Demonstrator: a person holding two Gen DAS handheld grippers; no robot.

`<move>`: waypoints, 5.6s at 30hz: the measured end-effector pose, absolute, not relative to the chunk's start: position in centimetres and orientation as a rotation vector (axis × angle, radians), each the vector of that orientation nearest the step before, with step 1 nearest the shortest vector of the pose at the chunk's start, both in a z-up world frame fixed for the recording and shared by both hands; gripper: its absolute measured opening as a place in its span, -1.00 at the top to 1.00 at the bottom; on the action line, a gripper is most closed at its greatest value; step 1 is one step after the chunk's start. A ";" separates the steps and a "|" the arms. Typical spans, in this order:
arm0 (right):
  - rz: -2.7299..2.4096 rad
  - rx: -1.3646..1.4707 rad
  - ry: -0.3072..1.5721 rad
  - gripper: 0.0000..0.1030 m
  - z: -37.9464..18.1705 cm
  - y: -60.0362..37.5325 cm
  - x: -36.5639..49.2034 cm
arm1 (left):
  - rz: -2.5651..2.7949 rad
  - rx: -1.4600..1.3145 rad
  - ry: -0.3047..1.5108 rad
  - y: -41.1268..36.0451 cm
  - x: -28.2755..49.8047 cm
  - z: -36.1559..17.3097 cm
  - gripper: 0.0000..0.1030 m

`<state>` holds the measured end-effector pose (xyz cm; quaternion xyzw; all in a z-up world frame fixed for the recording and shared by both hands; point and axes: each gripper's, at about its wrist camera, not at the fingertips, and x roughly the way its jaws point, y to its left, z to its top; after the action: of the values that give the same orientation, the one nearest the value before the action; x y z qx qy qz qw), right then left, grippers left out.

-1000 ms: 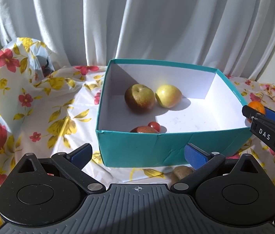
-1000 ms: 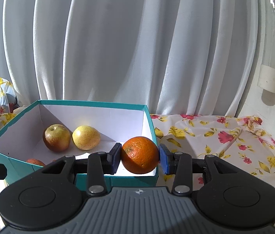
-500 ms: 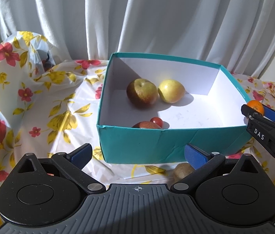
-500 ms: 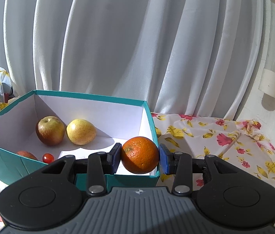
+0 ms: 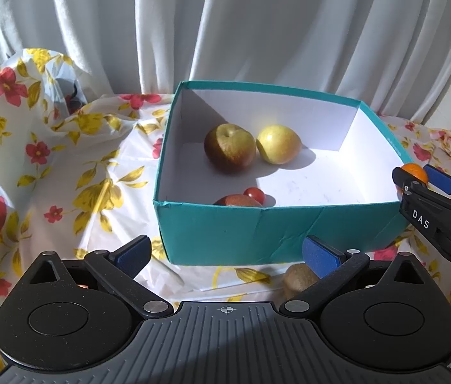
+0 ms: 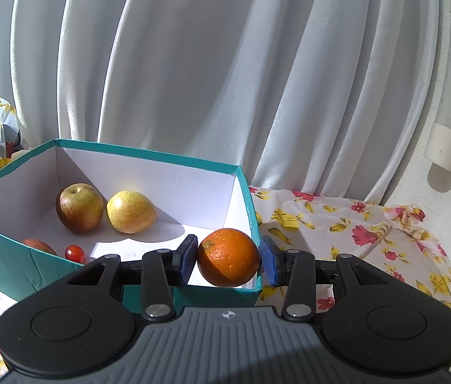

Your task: Organize fruits

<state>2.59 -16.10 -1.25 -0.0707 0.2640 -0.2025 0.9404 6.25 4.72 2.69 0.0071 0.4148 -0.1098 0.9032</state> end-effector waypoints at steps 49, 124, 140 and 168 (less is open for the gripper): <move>-0.444 -0.049 0.332 -0.90 5.0 -12.8 -11.2 | -0.328 0.183 0.750 2.9 -1.4 0.2 -0.99; -0.485 -0.021 0.499 -0.89 -0.2 -14.7 -8.5 | -0.365 0.142 0.840 0.1 2.8 -0.4 -0.10; -0.347 -0.049 0.671 -0.36 -5.5 -13.2 -2.0 | -0.311 0.106 0.808 3.5 2.2 1.0 -0.10; -0.275 -0.005 0.714 0.54 -5.0 -14.2 -1.2 | -0.307 0.125 0.817 3.0 2.9 1.2 -0.10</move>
<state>-1.20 -14.16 -5.00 -0.0026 0.3482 -0.1341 0.9278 2.92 2.99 1.24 0.0603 0.3956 -0.1487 0.9043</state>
